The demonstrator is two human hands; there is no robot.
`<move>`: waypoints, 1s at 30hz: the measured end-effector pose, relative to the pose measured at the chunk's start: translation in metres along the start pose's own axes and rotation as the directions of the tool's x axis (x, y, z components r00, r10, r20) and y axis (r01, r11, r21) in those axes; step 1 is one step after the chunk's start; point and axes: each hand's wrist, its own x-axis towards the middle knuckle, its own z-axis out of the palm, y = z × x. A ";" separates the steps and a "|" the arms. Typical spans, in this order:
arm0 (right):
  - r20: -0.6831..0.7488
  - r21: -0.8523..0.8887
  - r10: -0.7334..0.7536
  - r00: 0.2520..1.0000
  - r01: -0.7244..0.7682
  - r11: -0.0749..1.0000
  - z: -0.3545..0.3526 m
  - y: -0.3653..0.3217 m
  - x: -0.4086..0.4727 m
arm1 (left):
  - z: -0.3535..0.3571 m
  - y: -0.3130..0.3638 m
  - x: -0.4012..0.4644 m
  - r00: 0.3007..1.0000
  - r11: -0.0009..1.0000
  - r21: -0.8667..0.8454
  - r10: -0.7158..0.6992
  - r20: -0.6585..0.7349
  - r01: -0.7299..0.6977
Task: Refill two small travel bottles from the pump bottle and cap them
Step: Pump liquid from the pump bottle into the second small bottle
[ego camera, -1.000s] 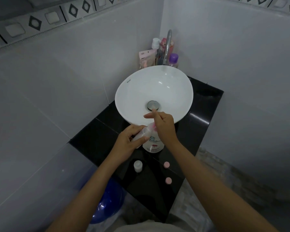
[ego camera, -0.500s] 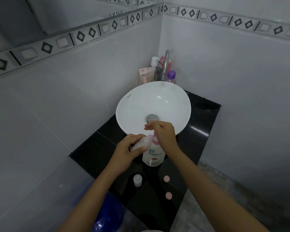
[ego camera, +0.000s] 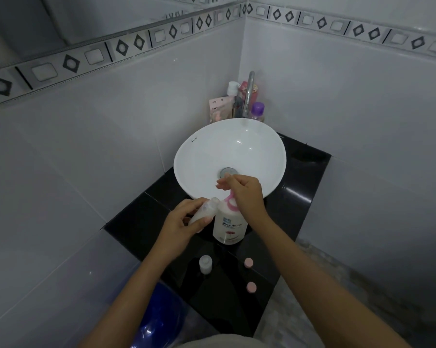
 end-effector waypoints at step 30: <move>-0.153 0.062 -0.090 0.984 0.101 0.993 -0.009 0.004 -0.014 | 0.005 -0.010 -0.009 0.999 0.999 0.019 -0.031 0.035 0.030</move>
